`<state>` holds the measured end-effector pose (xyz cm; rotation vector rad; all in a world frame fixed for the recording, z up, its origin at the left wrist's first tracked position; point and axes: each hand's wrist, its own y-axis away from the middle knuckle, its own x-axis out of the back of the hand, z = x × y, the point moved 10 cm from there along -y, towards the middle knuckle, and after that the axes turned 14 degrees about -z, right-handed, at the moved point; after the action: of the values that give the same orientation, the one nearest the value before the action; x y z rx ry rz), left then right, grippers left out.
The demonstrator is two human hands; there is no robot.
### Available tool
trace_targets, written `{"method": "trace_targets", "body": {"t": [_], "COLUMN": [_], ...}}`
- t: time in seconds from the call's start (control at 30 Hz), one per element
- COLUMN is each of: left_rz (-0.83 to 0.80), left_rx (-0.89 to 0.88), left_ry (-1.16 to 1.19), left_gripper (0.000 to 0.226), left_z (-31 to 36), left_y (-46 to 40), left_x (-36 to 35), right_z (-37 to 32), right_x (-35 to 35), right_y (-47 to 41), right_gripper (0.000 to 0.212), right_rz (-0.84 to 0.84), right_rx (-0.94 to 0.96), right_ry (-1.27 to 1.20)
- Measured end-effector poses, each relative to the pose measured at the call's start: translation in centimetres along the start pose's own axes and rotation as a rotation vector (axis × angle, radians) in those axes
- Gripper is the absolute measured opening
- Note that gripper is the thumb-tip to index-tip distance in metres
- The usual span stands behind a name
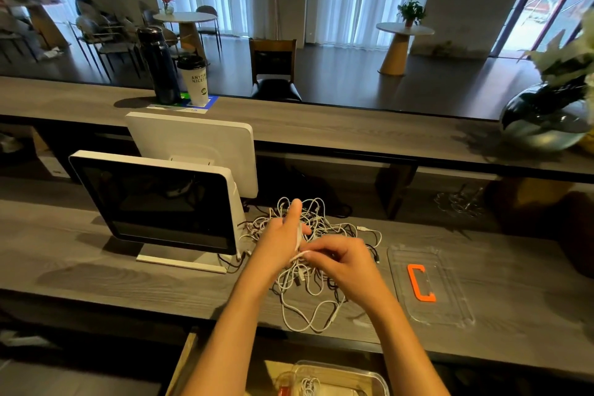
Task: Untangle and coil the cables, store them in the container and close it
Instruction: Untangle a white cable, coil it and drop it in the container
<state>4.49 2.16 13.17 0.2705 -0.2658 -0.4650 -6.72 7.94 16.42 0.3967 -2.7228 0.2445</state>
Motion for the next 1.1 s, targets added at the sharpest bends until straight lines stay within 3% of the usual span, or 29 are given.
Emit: {"method": "trace_targets", "body": {"t": [0.1, 0.2, 0.27, 0.47, 0.57, 0.7, 0.8, 0.9, 1.03, 1.1], "left_rz": [-0.2, -0.355, -0.453, -0.459, -0.456, -0.432, -0.398, -0.3, -0.251, -0.305], "left_rx": [0.123, 0.152, 0.155, 0.107, 0.049, -0.044, -0.153, -0.193, -0.198, -0.191], "left_ry": [0.119, 0.241, 0.317, 0.429, 0.446, 0.284, -0.081, -0.312, -0.275, -0.267], "left_gripper": [0.088, 0.091, 0.09, 0.09, 0.092, 0.074, 0.036, 0.03, 0.031, 0.03], "left_z": [-1.0, -1.0, -0.7, -0.4, -0.2, 0.6, 2.2, 2.2, 1.6, 1.5], "left_y": [0.4, 0.7, 1.1, 0.9, 0.6, 0.9, 1.6, 1.5, 1.4, 1.5], "left_x": [-2.4, -4.2, -5.2, -5.2, -5.1, -4.4, -4.2, -3.4, -1.1, -0.9], "right_z": [-0.8, -0.5, -0.1, -0.3, -0.3, 0.5, 0.6, 1.2, 1.5, 0.6], "right_x": [1.7, 1.1, 0.2, -0.3, 0.2, 2.8, 3.6, 3.3, 3.3, 4.9], "right_y": [0.5, -0.1, -0.4, -0.7, -0.7, 0.8, 1.5, 0.9, 0.5, 1.0], "right_gripper": [0.032, 0.042, 0.037, 0.02, 0.02, 0.025, 0.021, 0.02, 0.024, 0.026], "right_rz": [0.207, 0.163, 0.091, 0.042, 0.138, 0.454, 0.536, 0.412, 0.061, 0.051], "right_rx": [0.045, 0.013, -0.012, 0.011, 0.042, -0.01, -0.012, -0.097, -0.141, -0.115], "right_ry": [0.132, 0.183, 0.203, 0.215, 0.194, 0.096, 0.092, 0.0, -0.142, -0.03]}}
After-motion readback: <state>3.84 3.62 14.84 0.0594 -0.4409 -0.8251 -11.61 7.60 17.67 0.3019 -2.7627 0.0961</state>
